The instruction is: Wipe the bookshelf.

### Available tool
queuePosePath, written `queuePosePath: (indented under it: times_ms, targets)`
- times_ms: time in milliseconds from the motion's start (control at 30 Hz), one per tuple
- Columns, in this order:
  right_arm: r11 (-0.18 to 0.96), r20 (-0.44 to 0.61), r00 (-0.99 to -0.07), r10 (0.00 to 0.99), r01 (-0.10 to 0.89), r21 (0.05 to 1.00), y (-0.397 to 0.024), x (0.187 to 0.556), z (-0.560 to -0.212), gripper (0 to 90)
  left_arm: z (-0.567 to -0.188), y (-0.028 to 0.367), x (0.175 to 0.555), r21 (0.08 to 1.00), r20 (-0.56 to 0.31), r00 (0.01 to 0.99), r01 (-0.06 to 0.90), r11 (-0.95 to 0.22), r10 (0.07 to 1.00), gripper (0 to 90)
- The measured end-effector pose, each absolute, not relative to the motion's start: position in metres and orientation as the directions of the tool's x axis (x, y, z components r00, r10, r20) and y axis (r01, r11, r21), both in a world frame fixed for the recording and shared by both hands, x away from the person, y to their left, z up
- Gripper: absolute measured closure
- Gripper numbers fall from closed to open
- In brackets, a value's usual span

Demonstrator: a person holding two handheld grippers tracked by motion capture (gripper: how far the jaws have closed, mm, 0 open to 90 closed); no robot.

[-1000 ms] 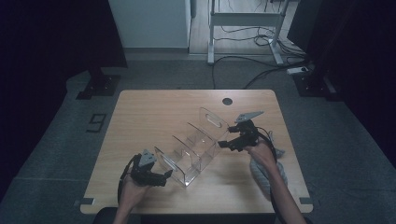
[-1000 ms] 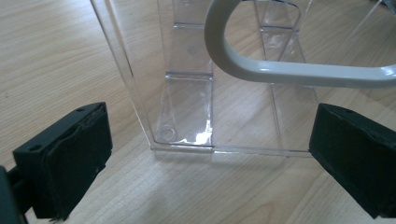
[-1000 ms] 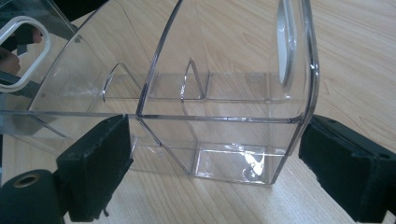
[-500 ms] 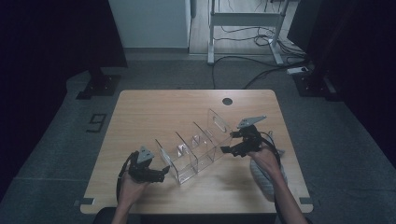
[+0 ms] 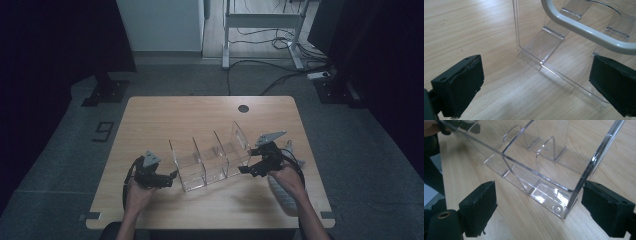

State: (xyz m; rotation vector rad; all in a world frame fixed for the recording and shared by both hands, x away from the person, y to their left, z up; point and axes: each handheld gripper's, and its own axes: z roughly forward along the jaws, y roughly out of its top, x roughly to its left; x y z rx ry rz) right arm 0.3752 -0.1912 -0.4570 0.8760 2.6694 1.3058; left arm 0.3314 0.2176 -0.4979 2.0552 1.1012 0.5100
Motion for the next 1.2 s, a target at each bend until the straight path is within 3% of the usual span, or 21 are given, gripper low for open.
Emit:
queuePosePath:
  times_ms: [733, 967, 1200]
  targets:
    - [0.526, 0.212, -0.856, 0.471, 0.466, 0.712, -0.180, 0.366, -0.463, 12.4, -0.437, 0.242, 0.326, 0.797, -0.028, 0.482, 0.540, -0.272, 0.876, 0.0]
    - [0.525, 0.206, -0.855, 0.476, 0.465, 0.713, -0.179, 0.365, -0.463, 12.0, -0.416, 0.223, 0.326, 0.800, -0.042, 0.519, 0.529, -0.282, 0.854, 0.0]
    - [0.530, 0.206, -0.855, 0.476, 0.466, 0.709, -0.179, 0.365, -0.465, 12.1, -0.422, 0.197, 0.323, 0.770, -0.015, 0.567, 0.532, -0.352, 0.824, 1.5]
